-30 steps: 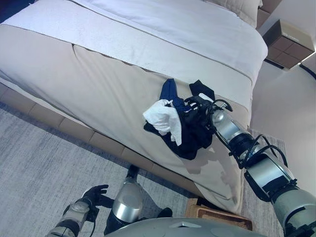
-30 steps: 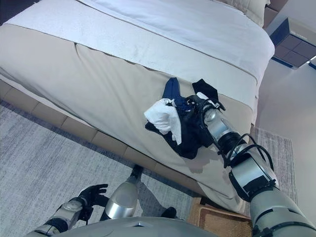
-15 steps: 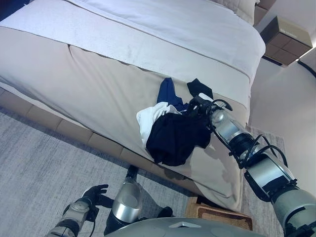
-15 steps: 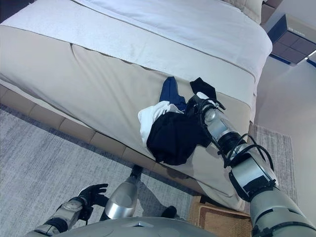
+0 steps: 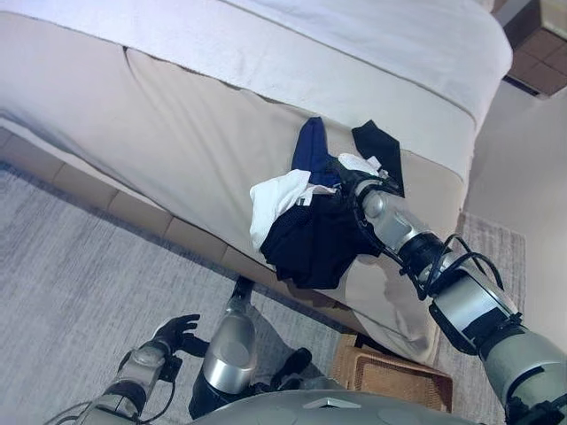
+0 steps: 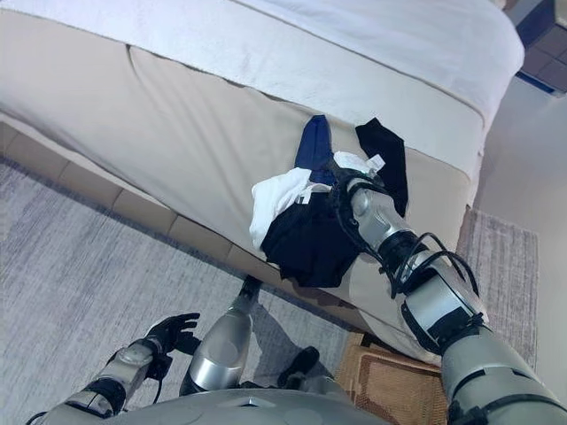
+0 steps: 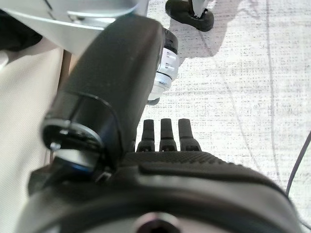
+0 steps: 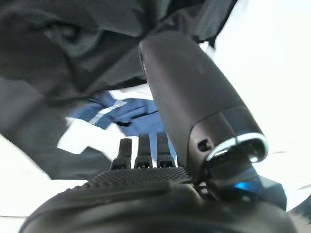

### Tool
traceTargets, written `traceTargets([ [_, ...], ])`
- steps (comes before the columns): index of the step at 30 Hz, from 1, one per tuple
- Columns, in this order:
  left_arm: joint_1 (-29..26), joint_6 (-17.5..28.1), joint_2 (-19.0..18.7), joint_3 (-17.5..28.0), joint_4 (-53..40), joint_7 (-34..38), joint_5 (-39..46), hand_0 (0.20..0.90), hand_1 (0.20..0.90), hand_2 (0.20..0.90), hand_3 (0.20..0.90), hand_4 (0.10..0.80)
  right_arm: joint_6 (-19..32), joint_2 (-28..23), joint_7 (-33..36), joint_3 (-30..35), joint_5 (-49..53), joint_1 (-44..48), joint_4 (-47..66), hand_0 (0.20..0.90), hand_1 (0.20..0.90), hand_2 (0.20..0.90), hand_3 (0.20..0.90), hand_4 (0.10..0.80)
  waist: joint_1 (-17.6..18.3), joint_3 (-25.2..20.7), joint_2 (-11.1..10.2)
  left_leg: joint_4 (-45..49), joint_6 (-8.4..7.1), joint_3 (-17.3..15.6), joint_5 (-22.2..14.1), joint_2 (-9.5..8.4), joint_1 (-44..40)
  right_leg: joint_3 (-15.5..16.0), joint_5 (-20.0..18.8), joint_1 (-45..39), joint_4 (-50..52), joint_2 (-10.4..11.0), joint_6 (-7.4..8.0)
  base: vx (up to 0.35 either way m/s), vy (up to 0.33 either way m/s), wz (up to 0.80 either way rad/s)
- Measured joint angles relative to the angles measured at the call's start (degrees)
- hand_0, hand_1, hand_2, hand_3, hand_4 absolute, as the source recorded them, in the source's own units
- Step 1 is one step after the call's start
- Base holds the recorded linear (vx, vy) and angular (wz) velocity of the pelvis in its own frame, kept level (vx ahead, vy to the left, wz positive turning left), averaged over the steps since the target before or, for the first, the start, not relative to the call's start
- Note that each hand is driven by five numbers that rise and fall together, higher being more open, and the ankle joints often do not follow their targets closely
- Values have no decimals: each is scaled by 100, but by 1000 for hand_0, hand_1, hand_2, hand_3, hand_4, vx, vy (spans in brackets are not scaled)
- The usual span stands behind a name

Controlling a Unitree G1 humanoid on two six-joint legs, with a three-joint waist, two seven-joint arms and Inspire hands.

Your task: Pick up the clothes from the bed and place them into the basket

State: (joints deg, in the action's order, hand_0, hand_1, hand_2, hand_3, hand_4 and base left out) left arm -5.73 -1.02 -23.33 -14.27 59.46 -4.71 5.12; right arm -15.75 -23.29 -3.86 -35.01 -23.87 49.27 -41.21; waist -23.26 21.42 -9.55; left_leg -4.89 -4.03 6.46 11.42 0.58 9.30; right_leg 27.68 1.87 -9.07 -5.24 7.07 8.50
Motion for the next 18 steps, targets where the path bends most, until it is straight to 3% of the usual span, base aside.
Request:
traceTargets([
  [10, -332, 146, 31, -16, -38, -10, 220, 900, 900, 900, 900, 800, -80, 216, -50, -147, -71, 566, -876, 900, 900, 900, 900, 800, -369, 199, 31, 156, -13, 409, -9, -170, 358, 411, 0, 74, 15, 12, 0, -23, 33, 22],
  [18, -437, 255, 31, -4, -30, -67, 236, 900, 900, 900, 900, 800, -125, 240, -71, -147, -352, 798, -925, 900, 900, 900, 900, 800, -479, 306, 54, 272, -2, 503, -18, -204, 677, 477, 24, 286, 45, 8, -29, 5, 54, 6],
])
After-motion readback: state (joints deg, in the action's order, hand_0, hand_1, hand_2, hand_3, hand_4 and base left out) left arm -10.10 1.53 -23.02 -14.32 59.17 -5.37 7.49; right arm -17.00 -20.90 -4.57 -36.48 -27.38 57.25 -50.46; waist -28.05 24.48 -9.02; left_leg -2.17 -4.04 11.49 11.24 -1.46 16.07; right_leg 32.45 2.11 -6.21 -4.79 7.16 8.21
